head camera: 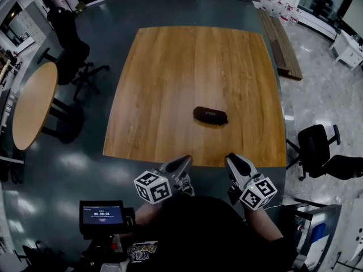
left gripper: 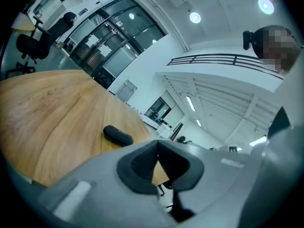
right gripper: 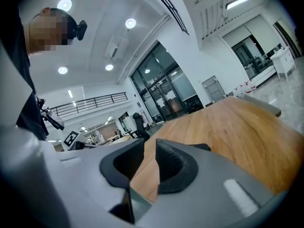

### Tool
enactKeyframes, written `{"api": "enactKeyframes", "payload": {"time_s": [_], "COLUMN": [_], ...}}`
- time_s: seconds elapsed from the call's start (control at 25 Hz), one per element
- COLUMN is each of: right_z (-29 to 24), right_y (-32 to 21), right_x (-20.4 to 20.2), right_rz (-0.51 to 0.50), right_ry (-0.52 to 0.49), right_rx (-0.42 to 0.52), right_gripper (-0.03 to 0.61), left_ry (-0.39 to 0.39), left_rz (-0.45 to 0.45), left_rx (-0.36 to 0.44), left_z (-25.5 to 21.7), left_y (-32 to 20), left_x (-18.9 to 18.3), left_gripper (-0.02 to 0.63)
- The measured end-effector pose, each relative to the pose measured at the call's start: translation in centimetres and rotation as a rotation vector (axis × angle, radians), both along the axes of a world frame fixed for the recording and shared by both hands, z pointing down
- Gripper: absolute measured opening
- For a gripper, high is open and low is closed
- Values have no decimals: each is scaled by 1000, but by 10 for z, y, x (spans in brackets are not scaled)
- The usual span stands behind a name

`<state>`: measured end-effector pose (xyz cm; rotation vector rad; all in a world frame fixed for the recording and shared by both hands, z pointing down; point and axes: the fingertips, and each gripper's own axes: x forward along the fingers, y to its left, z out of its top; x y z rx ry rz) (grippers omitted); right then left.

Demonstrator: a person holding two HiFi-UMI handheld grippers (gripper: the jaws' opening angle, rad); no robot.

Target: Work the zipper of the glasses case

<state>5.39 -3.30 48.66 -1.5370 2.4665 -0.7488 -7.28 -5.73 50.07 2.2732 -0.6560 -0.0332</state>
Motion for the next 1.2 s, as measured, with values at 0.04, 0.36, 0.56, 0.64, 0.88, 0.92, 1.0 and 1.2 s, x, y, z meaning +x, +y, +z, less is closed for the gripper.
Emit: {"api": "enactKeyframes", "payload": {"time_s": [0.04,0.36,0.56,0.64,0.88,0.92,1.0,1.2], "right_z": [4,63,106,123,193,199,212,231], "right_y": [-21,-91,-116,-129,-167,-171,-176,-178], "right_x": [-10,-7,9,13,13,11,8,-2], "right_rz": [-4,-134,-240,-296,-639,-690,-772,-898], "right_ry": [24,343,548,640,989,1033,1078,1093], "right_rx": [-3,-79,-141,-163,-270,-280,-302,-303], "right_gripper": [75,162,214,233,368,368,371,352], "left_ry": [2,29,36,39,29,23,8,-29], "left_rz": [7,32,32,41,54,36,0,-41], "left_rx": [-8,-71,-72,-77,-97,-100,-104,-105], "left_z": [1,14,14,13,17,19,20,14], "left_y": [-17,-43,-45,-48,-51,-50,-48,-47], "left_x": [-11,-31,-32,-32,-23,-22,-20,-18], "left_gripper": [2,2,2,2,2,2,2,2]}}
